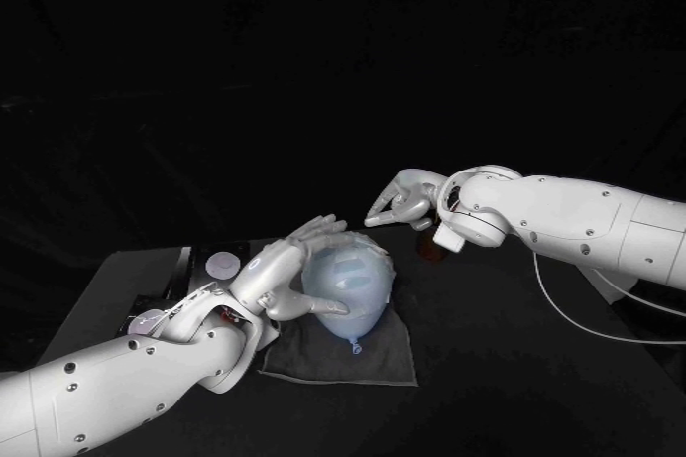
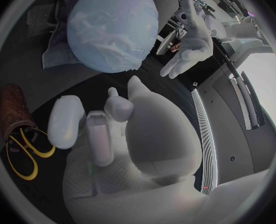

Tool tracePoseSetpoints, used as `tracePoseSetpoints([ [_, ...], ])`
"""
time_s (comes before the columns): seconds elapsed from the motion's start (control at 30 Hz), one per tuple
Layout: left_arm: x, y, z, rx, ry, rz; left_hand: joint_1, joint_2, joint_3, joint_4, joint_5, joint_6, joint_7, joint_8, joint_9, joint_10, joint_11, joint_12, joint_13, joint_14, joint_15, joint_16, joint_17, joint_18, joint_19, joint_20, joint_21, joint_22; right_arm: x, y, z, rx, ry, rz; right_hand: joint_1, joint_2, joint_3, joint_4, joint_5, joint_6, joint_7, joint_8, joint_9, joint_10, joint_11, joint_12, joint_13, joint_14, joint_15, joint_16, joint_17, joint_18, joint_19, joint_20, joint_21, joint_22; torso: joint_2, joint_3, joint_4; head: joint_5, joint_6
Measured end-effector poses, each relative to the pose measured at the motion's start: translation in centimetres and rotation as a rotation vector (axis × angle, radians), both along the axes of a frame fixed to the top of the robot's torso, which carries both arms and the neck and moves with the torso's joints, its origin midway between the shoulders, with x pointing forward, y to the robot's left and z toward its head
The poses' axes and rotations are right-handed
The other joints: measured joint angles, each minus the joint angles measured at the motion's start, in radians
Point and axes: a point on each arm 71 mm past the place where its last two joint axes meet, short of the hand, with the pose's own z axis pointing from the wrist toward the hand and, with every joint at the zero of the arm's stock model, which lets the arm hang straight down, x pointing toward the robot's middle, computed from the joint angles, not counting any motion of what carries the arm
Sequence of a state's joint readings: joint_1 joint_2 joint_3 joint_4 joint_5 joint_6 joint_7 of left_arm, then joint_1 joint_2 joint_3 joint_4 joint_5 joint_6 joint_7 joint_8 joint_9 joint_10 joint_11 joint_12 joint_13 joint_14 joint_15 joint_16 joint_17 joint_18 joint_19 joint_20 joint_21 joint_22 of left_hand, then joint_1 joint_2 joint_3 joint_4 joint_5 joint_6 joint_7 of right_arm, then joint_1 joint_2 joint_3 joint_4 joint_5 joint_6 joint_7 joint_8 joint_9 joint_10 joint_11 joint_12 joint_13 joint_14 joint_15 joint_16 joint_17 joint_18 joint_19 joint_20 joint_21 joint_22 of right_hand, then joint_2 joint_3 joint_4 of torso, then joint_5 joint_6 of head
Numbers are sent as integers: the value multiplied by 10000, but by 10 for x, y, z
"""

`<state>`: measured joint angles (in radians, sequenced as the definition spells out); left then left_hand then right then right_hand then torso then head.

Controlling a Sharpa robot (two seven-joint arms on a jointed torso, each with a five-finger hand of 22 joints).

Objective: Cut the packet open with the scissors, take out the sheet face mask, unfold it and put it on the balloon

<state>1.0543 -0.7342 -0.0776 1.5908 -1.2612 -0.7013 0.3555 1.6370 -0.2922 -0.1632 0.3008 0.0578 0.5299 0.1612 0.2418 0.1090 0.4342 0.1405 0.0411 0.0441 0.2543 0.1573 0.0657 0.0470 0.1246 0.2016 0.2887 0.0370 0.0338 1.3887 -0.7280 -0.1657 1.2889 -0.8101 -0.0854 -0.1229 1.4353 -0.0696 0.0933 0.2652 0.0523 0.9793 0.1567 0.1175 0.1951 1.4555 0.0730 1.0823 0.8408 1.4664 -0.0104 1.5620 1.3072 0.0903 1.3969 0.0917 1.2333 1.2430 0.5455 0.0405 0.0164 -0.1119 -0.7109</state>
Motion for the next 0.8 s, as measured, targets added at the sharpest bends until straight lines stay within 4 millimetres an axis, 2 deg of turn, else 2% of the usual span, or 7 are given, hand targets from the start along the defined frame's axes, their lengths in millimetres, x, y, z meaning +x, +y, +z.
tracePoseSetpoints([
  [0.17, 4, 10, 8, -727, 314, 577, -152, -36, -12, 2, 1, 0, 0, -61, 10, 183, 342, 46, 12, 141, 117, 0, 19, -2, 56, 51, 0, 1, 1, -1, 0, 78, 39, -78, 0, 0, 0, 0, 0, -78, 5, -41, -11, 23, 2, 68, 0, -16, 17, 18, 1, -2, 37, 38, 87, 110, 12, -12, -8, -7, -24],
  [0.23, 7, 13, 9, -999, 615, 852, -372, -76, -344, 29, 1, -96, 14, -142, -3, 31, 518, 46, 4, 115, 378, 0, 19, -3, 81, 74, 0, 1, 1, 1, 0, 106, 54, -66, -42, -42, 0, 0, 0, -123, 48, -78, -11, 24, 3, 88, 0, -16, 17, 54, 1, -3, 37, 38, 156, 156, 19, -11, -1, 1, -41],
  [0.33, 13, 17, 8, -1357, 1307, 1403, -933, -131, -562, 29, 1, -220, -1, -229, -32, 150, 724, 46, 3, 287, 616, 0, 51, -392, 112, 104, 0, 1, 1, 3, 0, 141, 76, -35, -40, -40, 0, 0, 0, -150, 37, -78, -17, 25, 4, 115, 0, 2, 37, 54, 2, -4, 70, 72, 176, 215, 26, -10, 6, 11, -54],
  [0.43, 20, 18, 5, -1569, 2052, 1991, -1353, -167, -574, 42, 1, -657, -27, -432, -120, -35, 832, 47, -12, 220, 707, 0, 51, -566, 223, 100, 50, 10, 1, 5, 0, 168, 90, -16, -39, -40, 0, 0, 0, -169, 23, -78, -20, 26, 4, 117, 0, 16, 53, 54, 4, -5, 70, 72, 195, 228, 31, -12, 1, 13, -62],
  [0.63, 36, 17, -3, -1879, 3506, 3030, -1662, -212, -603, 13, 1, -1782, -102, -956, -351, -716, 906, -63, -84, -35, 846, -108, 7, -565, 295, 98, 50, 16, 1, 6, 0, 197, 108, 6, -91, -91, 0, 0, 0, -258, 92, -135, -21, 44, 22, 125, 0, 0, 70, 54, 10, -60, 103, 106, 271, 318, 44, -19, -22, 8, -92],
  [0.77, 43, 13, -5, -2056, 4413, 3425, -1874, -214, -603, 13, 1, -2637, -174, -1358, -535, -1527, 1061, -119, -149, -403, 974, -228, -67, -565, 295, 98, 49, 16, 1, 8, 0, 213, 117, 32, -184, -104, 0, 0, 0, -300, 84, -135, -29, 61, 39, 178, 0, -1, 71, 53, 10, -63, 103, 107, 310, 349, 69, -19, -35, 13, -100],
  [0.8, 44, 12, -6, -2078, 4626, 3483, -2032, -225, -603, 13, 1, -2876, -194, -1463, -583, -1820, 1178, -123, -176, -534, 1066, -267, -94, -564, 290, 103, 49, 11, 1, 8, 0, 217, 119, 39, -184, -104, 0, 0, 0, -301, 85, -135, -29, 61, 39, 209, 0, -1, 71, 50, 10, -63, 103, 107, 310, 353, 74, -20, -38, 14, -104],
])
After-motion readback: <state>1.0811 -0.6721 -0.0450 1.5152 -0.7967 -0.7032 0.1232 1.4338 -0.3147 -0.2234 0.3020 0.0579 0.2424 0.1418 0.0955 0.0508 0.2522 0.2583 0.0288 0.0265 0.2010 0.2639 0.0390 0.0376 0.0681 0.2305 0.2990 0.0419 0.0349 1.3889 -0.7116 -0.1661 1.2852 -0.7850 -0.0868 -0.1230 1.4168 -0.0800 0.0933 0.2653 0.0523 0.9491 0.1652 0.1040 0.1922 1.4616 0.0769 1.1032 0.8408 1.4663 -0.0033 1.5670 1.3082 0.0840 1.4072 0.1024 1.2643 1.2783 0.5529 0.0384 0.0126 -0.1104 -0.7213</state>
